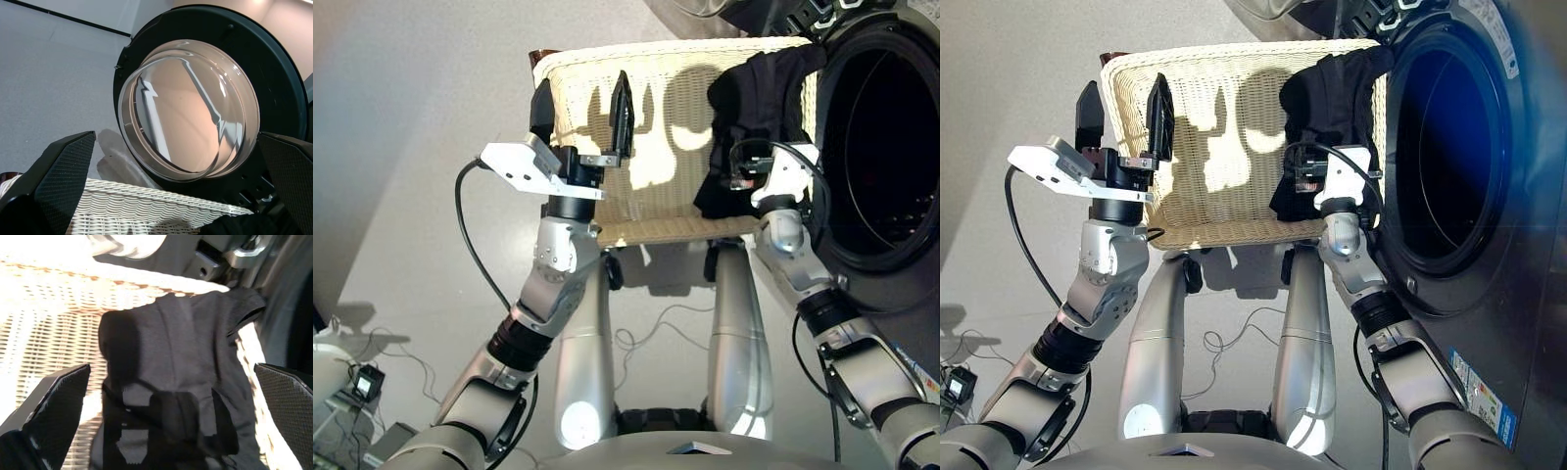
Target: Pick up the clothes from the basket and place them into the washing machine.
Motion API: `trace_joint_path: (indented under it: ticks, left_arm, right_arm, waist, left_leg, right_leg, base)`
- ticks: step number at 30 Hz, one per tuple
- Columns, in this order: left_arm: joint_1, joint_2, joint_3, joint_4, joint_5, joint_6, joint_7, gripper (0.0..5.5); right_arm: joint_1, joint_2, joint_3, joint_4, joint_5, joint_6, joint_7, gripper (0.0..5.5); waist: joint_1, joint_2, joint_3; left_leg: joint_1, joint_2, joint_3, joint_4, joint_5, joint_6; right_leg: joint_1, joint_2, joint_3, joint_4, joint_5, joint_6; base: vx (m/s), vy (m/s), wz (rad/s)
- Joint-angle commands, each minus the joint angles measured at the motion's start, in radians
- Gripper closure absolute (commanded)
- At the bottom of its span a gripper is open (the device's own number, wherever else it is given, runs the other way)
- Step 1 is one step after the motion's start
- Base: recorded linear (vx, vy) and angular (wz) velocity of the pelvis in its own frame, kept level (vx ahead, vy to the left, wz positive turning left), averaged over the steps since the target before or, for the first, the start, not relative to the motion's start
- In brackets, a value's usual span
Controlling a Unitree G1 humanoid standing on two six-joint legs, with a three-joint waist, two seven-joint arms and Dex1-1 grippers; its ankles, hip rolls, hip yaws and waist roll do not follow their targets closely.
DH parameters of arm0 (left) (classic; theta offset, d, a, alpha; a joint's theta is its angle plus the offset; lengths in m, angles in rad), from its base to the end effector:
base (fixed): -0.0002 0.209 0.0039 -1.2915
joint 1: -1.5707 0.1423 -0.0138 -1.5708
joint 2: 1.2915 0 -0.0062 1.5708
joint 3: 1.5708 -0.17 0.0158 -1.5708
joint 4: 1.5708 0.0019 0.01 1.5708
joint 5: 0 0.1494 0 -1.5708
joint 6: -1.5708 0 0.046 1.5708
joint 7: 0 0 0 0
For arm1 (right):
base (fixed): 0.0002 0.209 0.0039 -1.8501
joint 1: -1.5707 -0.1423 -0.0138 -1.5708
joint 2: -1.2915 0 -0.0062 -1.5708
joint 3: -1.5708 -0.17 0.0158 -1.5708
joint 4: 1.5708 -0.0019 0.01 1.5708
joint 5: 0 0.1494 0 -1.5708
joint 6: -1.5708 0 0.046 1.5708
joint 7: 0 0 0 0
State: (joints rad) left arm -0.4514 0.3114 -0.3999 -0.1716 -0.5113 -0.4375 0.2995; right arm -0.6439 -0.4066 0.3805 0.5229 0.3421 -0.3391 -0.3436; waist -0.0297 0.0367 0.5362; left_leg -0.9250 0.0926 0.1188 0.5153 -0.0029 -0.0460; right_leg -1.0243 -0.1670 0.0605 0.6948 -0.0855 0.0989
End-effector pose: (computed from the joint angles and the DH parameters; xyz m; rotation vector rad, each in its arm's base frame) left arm 0.2398 0.0942 0.1860 -0.3835 -0.7737 -0.2909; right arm 0.3122 -0.1485 0.1265 -0.1413 -0.3784 -0.0337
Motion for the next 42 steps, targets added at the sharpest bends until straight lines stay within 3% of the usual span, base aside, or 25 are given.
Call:
trace_joint_path:
  ticks: [1, 9, 18, 29, 41, 42]
  left_arm:
    - [-0.001, -0.012, 0.029, -0.095, -0.01, -0.028, -0.016, 0.0]
    - [-0.026, -0.02, 0.004, -0.101, -0.052, -0.025, -0.025, 0.0]
    - [-0.057, -0.012, -0.005, -0.128, -0.037, -0.014, -0.015, 0.0]
    - [-0.075, 0.007, -0.007, -0.141, -0.016, -0.006, -0.005, 0.0]
    - [-0.087, 0.016, 0.004, -0.142, -0.012, -0.002, 0.005, 0.0]
    - [-0.088, 0.017, 0.005, -0.141, -0.012, -0.002, 0.005, 0.0]
  right_arm:
    - [-0.061, 0.035, 0.018, 0.029, 0.057, -0.008, 0.014, 0.0]
    - [-0.301, 0.094, 0.029, 0.447, 0.078, 0.065, 0.007, 0.0]
    - [-0.425, 0.077, 0.0, 0.695, 0.055, 0.106, -0.005, 0.0]
    - [-0.498, -0.015, -0.011, 0.811, 0.05, 0.142, 0.003, 0.0]
    - [-0.517, -0.026, 0.006, 0.827, 0.07, 0.147, 0.037, 0.0]
    - [-0.517, -0.024, 0.006, 0.827, 0.072, 0.146, 0.039, 3.02]
  waist:
    - [0.02, -0.005, -0.016]
    - [0.059, 0.016, -0.016]
    - [0.079, 0.044, -0.016]
    - [0.096, 0.07, -0.016]
    - [0.101, 0.077, -0.016]
    - [0.101, 0.077, -0.016]
  left_leg:
    - [-0.015, 0.011, -0.001, 0.134, -0.098, -0.024]
    - [-0.04, 0.023, -0.008, 0.181, -0.118, -0.032]
    - [-0.084, 0.026, -0.012, 0.207, -0.126, -0.035]
    - [-0.188, 0.022, -0.025, 0.295, -0.151, -0.037]
    - [-0.237, 0.017, -0.023, 0.323, -0.153, -0.034]
    - [-0.236, 0.018, -0.023, 0.324, -0.154, -0.034]
  right_leg:
    - [0.027, 0.01, 0.018, -0.049, 0.054, 0.022]
    - [0.003, 0.013, 0.006, 0.002, 0.029, 0.018]
    - [-0.039, 0.01, -0.005, 0.033, 0.01, 0.015]
    - [-0.142, 0.001, -0.015, 0.139, -0.032, 0.012]
    - [-0.201, 0.008, -0.015, 0.17, -0.034, 0.01]
    - [-0.201, 0.008, -0.016, 0.171, -0.035, 0.01]
  base:
    - [0.0, 0.0, 0.0]
    - [0.0, 0.0, 0.0]
    - [0.0, 0.0, 0.0]
    - [0.0, 0.0, 0.0]
    - [0.0, 0.0, 0.0]
    - [0.0, 0.0, 0.0]
